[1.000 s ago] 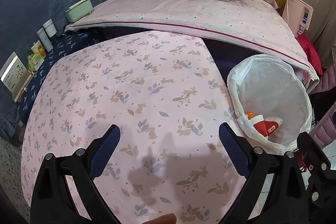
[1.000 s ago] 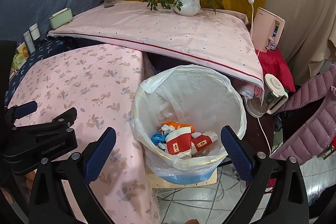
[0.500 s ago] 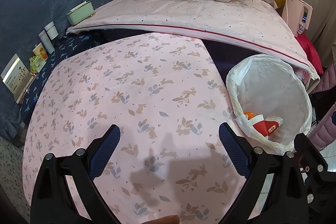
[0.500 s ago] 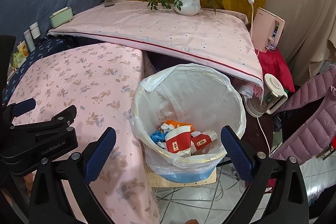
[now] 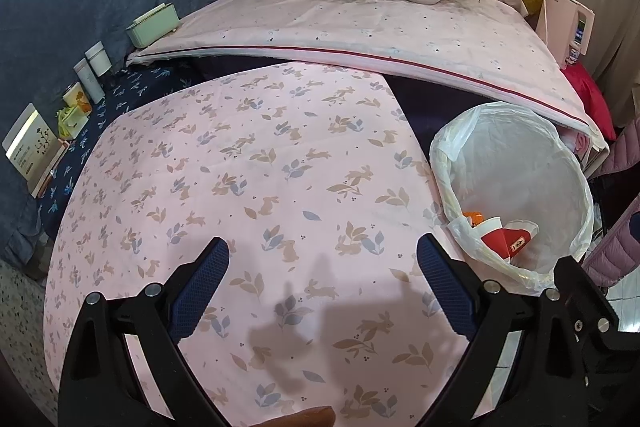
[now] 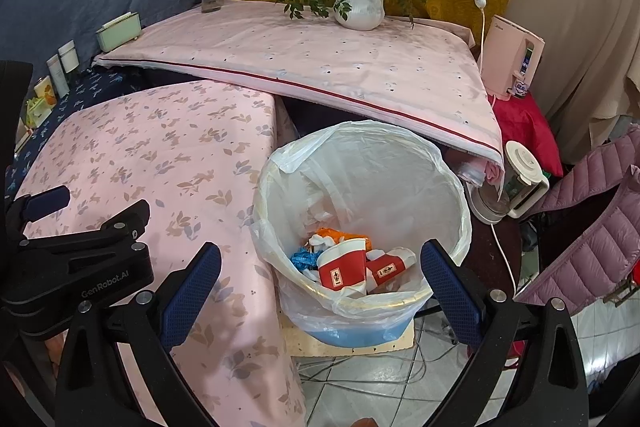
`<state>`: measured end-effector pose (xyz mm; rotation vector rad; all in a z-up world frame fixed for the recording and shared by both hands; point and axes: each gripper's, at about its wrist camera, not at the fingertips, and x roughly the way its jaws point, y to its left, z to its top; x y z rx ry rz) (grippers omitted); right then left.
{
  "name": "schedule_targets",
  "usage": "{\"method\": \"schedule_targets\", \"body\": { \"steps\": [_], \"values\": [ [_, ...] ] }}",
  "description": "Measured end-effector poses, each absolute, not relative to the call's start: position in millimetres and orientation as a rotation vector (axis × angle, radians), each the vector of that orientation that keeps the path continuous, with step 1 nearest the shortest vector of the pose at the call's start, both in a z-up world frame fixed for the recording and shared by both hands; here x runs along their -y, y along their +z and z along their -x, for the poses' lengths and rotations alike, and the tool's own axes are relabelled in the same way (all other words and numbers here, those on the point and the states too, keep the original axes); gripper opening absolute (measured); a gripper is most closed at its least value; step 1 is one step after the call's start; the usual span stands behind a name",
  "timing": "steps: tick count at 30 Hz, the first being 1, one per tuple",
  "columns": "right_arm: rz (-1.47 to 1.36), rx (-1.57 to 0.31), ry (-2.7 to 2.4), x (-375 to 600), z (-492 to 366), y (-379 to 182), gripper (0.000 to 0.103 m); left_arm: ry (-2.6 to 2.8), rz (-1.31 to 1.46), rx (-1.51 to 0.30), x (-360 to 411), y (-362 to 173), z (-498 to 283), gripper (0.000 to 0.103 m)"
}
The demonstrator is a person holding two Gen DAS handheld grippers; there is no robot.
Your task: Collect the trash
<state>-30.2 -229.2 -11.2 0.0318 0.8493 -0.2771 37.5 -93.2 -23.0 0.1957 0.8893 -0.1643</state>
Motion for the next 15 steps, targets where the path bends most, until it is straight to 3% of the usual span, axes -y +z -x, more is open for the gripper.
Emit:
{"method": "schedule_targets", "body": {
  "steps": [15],
  "values": [
    [-0.03, -0.847, -0.281, 228.5, 31.3, -11.4, 0.096, -0.179, -0.199, -0.886, 94.7, -22.3, -35.3, 0.09]
  ]
}}
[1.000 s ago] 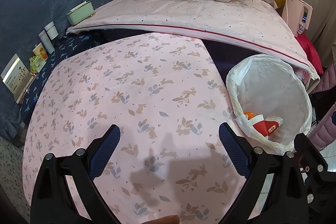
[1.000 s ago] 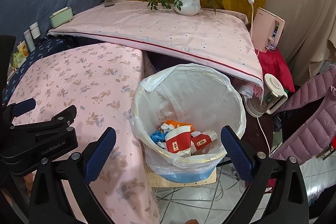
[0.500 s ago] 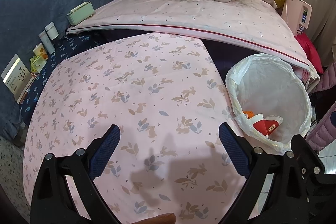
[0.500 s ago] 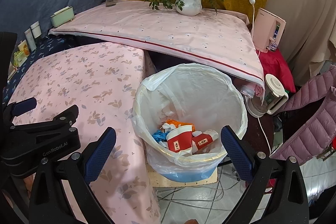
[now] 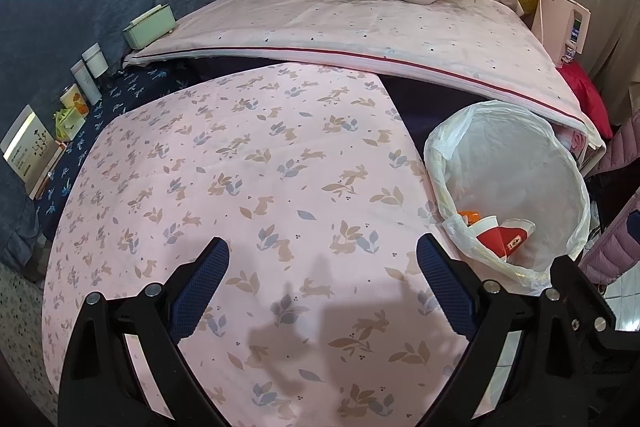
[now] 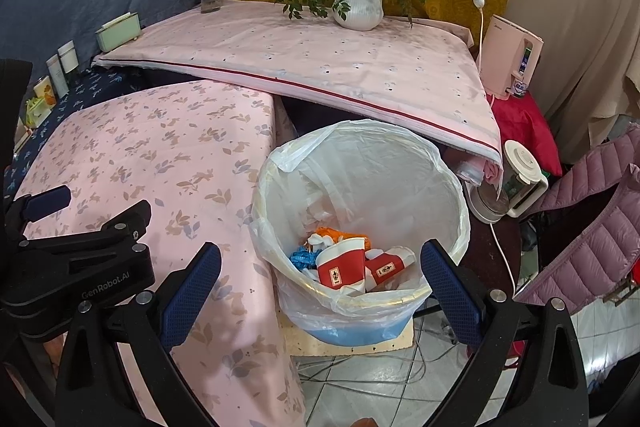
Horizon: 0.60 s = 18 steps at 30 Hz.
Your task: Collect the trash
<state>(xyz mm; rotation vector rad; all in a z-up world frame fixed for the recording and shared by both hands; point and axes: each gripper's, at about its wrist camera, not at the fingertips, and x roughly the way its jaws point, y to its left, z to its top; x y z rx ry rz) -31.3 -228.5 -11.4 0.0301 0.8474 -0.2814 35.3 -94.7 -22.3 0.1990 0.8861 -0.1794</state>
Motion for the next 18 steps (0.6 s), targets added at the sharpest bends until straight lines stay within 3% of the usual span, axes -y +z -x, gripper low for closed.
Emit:
{"method": "schedule_targets", "body": {
  "steps": [18],
  "values": [
    [-0.025, -0.854, -0.295, 231.9, 35.7, -16.8, 0.096, -0.185, -0.211, -0.879, 99.0, -22.3, -33.9, 0.09]
  ]
}}
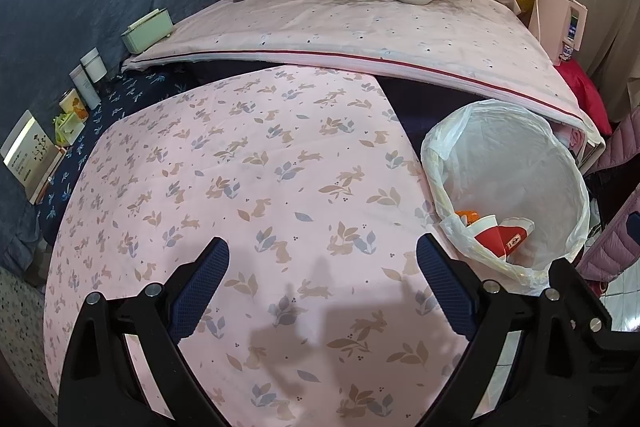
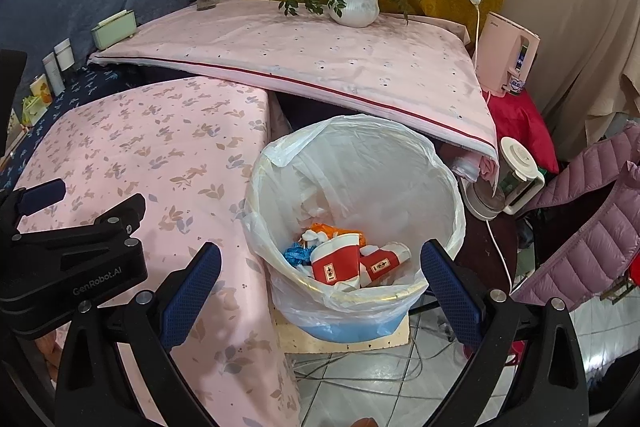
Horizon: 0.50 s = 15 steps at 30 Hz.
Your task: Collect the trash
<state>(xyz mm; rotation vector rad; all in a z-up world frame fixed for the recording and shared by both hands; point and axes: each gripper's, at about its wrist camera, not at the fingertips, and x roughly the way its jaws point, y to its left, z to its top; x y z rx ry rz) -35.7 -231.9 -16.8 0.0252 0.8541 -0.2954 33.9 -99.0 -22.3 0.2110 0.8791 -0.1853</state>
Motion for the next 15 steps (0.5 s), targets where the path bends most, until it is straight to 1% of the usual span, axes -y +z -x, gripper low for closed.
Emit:
{"method": "schedule_targets", "body": {
  "steps": [15],
  "values": [
    [-0.03, -0.856, -0.304, 234.6, 36.6, -18.0, 0.096, -0.183, -0.198, -0.89, 94.9, -23.4, -36.8, 0.09]
  ]
}}
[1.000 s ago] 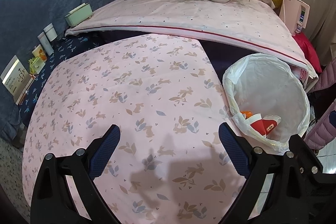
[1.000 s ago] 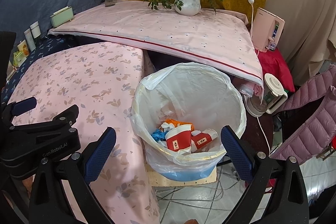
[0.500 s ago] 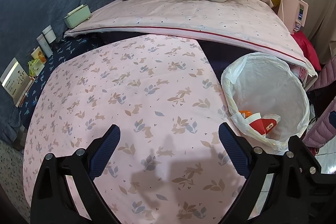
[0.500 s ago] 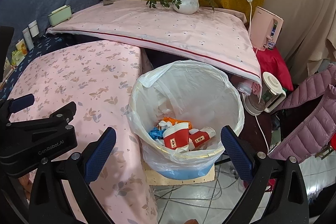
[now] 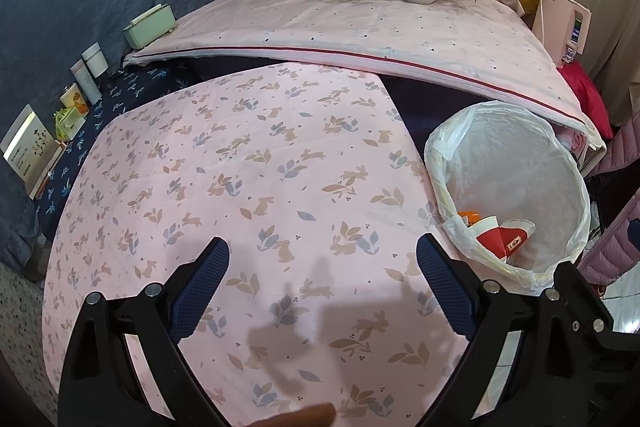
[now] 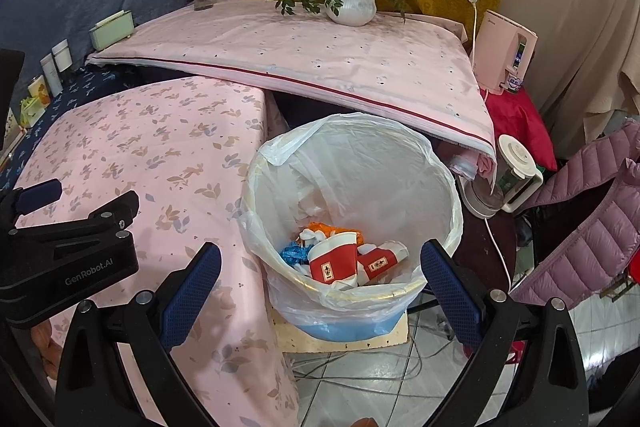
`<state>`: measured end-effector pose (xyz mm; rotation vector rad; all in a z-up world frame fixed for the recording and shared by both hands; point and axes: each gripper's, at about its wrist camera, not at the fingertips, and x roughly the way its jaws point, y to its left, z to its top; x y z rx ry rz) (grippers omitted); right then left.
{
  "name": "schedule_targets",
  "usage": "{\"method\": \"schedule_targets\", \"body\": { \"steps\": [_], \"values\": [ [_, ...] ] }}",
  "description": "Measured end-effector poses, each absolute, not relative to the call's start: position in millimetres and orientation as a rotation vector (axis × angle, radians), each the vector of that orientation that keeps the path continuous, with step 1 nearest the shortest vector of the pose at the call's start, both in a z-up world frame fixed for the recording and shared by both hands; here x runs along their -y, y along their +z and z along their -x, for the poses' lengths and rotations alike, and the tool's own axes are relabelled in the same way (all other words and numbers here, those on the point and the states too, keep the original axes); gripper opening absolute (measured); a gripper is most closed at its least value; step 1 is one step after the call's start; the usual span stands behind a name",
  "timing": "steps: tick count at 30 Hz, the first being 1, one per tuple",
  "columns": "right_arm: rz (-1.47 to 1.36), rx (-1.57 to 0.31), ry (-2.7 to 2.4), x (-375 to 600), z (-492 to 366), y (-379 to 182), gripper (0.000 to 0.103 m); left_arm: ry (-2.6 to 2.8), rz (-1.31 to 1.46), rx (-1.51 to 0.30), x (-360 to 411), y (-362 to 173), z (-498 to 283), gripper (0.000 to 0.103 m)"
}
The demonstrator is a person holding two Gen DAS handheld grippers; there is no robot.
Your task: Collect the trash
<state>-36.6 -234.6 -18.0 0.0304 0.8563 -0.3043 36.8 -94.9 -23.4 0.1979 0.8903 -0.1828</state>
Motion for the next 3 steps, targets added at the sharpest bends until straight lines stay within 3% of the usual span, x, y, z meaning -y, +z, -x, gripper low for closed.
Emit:
{"method": "schedule_targets", "body": {
  "steps": [3],
  "values": [
    [-0.039, -0.86, -0.315, 238.4, 36.9, -20.1, 0.096, -0.185, -0.199, -0.896, 93.9, -24.9, -36.9, 0.09]
  ]
}}
